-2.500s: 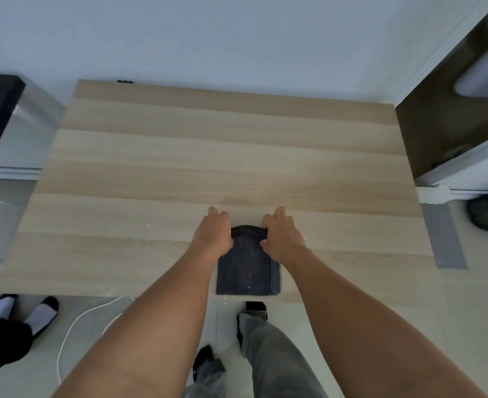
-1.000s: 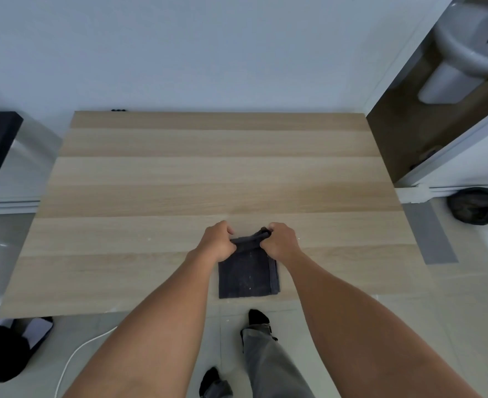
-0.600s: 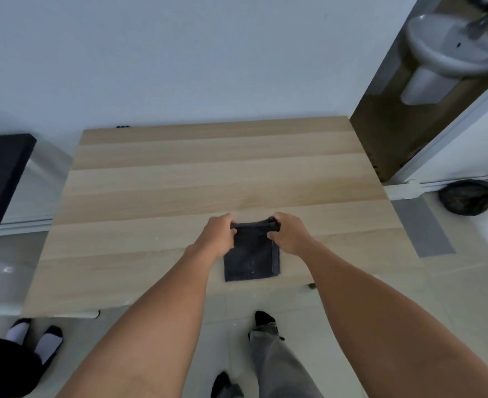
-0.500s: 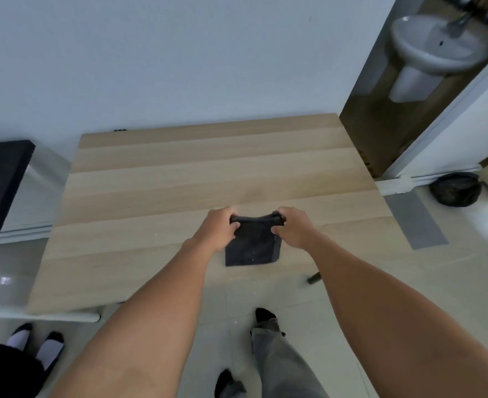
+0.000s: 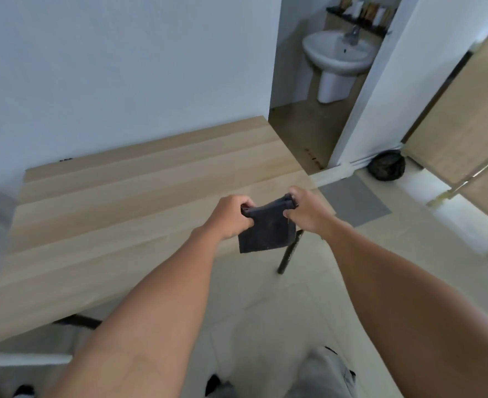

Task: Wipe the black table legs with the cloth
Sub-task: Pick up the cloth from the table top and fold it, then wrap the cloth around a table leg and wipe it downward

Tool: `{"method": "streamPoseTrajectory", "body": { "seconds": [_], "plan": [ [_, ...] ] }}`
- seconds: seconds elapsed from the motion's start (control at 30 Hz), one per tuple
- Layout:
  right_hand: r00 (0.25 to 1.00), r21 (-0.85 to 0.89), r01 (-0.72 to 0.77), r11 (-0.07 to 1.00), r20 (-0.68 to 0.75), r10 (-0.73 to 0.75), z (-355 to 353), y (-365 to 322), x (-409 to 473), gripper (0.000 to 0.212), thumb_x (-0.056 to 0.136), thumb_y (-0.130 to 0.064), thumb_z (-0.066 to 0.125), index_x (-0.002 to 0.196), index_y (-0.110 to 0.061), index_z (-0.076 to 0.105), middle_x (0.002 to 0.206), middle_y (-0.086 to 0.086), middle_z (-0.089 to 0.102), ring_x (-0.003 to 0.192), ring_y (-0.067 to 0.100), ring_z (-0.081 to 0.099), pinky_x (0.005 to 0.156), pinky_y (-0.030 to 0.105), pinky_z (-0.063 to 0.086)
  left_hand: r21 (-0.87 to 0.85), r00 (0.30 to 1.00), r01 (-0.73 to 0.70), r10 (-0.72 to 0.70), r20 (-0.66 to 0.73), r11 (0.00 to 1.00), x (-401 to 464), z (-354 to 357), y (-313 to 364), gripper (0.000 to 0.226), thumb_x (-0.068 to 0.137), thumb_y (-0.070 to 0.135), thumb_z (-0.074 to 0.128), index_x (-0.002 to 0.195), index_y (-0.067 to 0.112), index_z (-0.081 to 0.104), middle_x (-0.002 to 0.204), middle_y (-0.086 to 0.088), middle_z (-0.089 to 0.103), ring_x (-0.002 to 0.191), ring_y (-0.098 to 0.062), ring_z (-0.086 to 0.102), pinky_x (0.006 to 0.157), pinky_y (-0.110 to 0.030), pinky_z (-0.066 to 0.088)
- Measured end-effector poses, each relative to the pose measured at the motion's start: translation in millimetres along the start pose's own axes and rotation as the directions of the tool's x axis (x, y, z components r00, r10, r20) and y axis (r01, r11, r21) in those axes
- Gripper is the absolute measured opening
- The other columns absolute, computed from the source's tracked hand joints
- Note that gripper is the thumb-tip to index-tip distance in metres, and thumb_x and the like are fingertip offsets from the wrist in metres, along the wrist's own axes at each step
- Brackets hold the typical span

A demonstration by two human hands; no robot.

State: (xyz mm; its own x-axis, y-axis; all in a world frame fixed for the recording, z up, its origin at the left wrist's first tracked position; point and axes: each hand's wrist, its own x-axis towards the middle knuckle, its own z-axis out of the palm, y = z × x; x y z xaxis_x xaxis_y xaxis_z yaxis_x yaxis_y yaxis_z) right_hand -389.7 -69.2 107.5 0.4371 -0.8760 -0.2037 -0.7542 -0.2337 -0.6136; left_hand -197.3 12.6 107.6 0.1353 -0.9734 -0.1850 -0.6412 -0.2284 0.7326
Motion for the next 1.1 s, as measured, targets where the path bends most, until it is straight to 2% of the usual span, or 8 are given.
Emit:
{"method": "streamPoseTrajectory", "body": {
  "seconds": [0.1,0.2,0.27,0.33,0.43,0.6,0.77,1.1],
  "plan": [
    [0.997,0.012,-0.041,0.999,0.059,0.041,-25,46,-5,0.039,0.088,-0.006,0.067,0.125,-0.014,0.061,0.111,0.007,0.066,0.099,0.025,0.061,0.070,0.026,0.047,-0.052,1.000,-0.019,0.020,0.012,0.998,11,39,37,0.027,0.069,0.000,0.073,0.066,0.025,0.065,0.071,0.007,0.066,0.060,-0.005,0.056,0.048,-0.007,0.039],
    [0.985,0.037,-0.047,0.998,0.168,0.041,-46,90,-5,0.058,0.084,-0.001,0.063,0.138,-0.022,0.056,0.122,0.003,0.061,0.102,0.021,0.057,0.065,0.019,0.045,-0.080,0.999,-0.025,0.028,0.041,0.996,27,79,69,0.027,0.066,-0.002,0.070,0.060,0.023,0.061,0.065,0.006,0.064,0.058,-0.008,0.054,0.047,-0.010,0.037],
    [0.974,0.026,-0.007,1.000,0.225,0.001,-58,118,-4,0.064,0.082,0.003,0.060,0.141,-0.021,0.055,0.133,0.003,0.059,0.115,0.022,0.057,0.080,0.022,0.046,-0.089,0.998,-0.018,0.024,0.058,0.996,38,108,88,0.027,0.066,-0.003,0.067,0.059,0.021,0.059,0.060,0.007,0.061,0.056,-0.007,0.052,0.048,-0.011,0.035],
    [0.964,-0.025,0.035,0.999,0.265,-0.027,-64,141,-1,0.051,0.079,0.005,0.058,0.126,-0.015,0.067,0.124,0.005,0.067,0.116,0.026,0.060,0.087,0.030,0.049,-0.099,0.998,-0.004,0.011,0.068,0.995,47,131,100,0.027,0.067,-0.005,0.066,0.060,0.020,0.058,0.060,0.006,0.059,0.057,-0.008,0.051,0.049,-0.012,0.035],
    [0.957,-0.065,0.027,0.998,0.292,-0.007,-72,177,3,0.021,0.079,0.005,0.058,0.083,-0.012,0.068,0.085,0.005,0.062,0.089,0.028,0.061,0.063,0.028,0.045,-0.113,0.997,0.026,-0.017,0.073,0.993,61,164,110,0.025,0.070,-0.006,0.065,0.063,0.018,0.059,0.064,0.003,0.059,0.059,-0.009,0.052,0.051,-0.013,0.037],
    [0.957,-0.087,-0.022,0.996,0.285,0.046,-61,227,2,0.021,0.076,0.001,0.059,0.082,-0.019,0.058,0.085,0.000,0.057,0.083,0.023,0.056,0.058,0.027,0.038,-0.104,0.990,0.033,-0.018,0.143,0.994,77,211,104,0.017,0.071,-0.008,0.063,0.075,0.008,0.067,0.072,-0.004,0.066,0.062,-0.013,0.056,0.051,-0.015,0.042],
    [0.973,-0.065,-0.118,0.991,0.192,0.128,-17,276,9,0.022,0.075,-0.003,0.056,0.080,-0.025,0.054,0.087,0.005,0.062,0.084,0.027,0.059,0.057,0.029,0.042,-0.082,0.988,0.020,-0.007,0.153,0.996,94,253,59,0.032,0.071,-0.014,0.060,0.083,0.015,0.068,0.089,-0.008,0.073,0.074,-0.021,0.067,0.059,-0.024,0.051],
    [0.997,-0.098,0.014,0.995,0.073,-0.007,151,394,80,0.010,0.076,-0.015,0.061,0.083,-0.022,0.064,0.081,0.000,0.065,0.078,0.022,0.060,0.059,0.029,0.044,0.023,0.986,-0.107,0.103,0.128,0.994,168,373,-129,0.041,0.075,-0.008,0.063,0.102,0.021,0.076,0.096,0.000,0.074,0.089,-0.014,0.069,0.071,-0.028,0.057]
  ]
}}
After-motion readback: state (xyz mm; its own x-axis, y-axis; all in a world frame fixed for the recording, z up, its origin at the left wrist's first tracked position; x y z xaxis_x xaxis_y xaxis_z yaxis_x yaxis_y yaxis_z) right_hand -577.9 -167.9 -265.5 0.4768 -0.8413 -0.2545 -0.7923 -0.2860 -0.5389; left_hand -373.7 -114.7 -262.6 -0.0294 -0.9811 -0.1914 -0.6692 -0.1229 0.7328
